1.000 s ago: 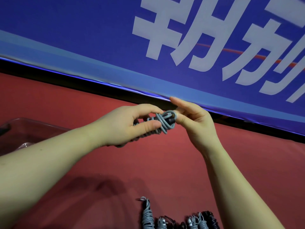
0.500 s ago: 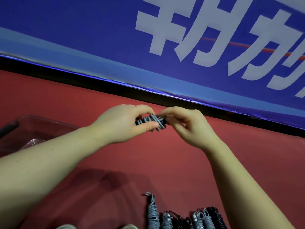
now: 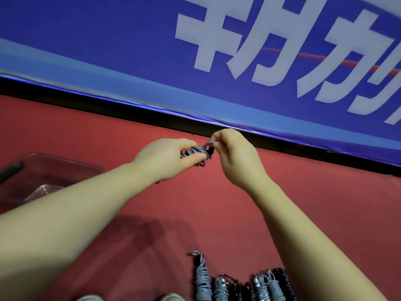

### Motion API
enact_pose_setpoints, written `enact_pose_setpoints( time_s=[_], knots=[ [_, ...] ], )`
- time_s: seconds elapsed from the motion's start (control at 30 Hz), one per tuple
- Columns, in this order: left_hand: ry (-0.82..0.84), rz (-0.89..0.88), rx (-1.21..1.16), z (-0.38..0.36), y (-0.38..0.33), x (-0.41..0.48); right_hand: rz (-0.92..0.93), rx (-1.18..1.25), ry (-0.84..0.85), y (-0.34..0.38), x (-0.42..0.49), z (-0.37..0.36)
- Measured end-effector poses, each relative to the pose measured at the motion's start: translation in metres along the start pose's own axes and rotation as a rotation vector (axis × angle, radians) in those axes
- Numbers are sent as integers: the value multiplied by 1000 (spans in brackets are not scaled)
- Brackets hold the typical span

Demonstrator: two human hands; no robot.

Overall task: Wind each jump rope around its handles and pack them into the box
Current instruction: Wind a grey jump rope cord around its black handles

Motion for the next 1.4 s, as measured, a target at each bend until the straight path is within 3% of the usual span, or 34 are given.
enact_pose_setpoints(
  time_s=[0.27, 0.47, 0.67, 0.87, 1.03, 1.2, 1.4],
  knots=[
    [-68, 46, 55, 11, -1, 3, 23, 146, -22, 9, 7, -7],
    [72, 100, -88, 17, 27, -6, 130, 218, 312, 10, 21, -23],
    [247, 243, -288, 54, 80, -44, 180, 263, 438, 46, 50, -56],
    [103, 356, 22, 106, 153, -74, 231, 325, 490, 119, 82, -123],
    [94, 423, 266, 129, 233, -91, 336, 234, 562, 172, 97, -202],
    [144, 404, 327, 117, 310, -91, 121, 306, 712, 190, 106, -271],
    [273, 372, 440, 73, 396, -52, -117, 287, 751, 180, 110, -377]
  ],
)
Point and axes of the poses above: each hand's wrist, its own x-axis towards the middle knuckle, its own z-axis out of the back of the hand, y = z × x, the point moved 2 cm from there along x, towards the middle knuckle, and after that the axes turned 3 degrees about -x, right-handed, at the moved point
